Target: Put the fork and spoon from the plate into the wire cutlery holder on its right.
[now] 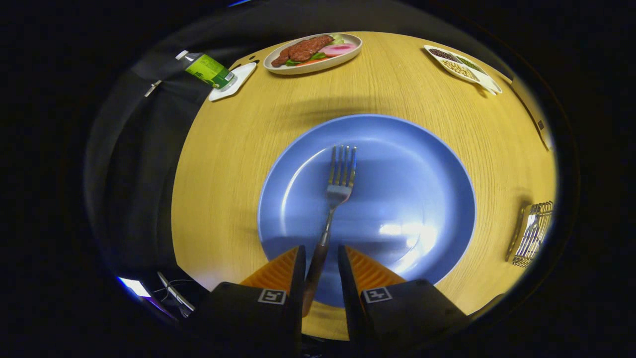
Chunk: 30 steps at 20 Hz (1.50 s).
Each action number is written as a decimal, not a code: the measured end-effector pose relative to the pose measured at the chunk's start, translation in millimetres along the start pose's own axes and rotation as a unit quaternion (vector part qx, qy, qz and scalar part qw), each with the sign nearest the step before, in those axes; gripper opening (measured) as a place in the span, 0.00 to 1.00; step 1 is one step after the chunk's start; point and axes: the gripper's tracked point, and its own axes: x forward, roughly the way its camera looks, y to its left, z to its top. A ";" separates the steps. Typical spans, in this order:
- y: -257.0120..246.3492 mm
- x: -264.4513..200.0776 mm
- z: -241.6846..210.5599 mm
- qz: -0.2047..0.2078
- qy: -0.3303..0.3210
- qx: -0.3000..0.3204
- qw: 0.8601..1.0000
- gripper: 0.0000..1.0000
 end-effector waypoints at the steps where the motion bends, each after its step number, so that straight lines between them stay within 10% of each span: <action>1: -1.2 -1.3 1.7 0.000 -0.001 0.001 1.000 0.35; 11: -18.8 -16.4 -3.8 0.031 -0.011 -0.056 0.998 0.06; 30: -144.3 -194.6 -15.6 0.005 -0.058 -0.096 0.994 0.06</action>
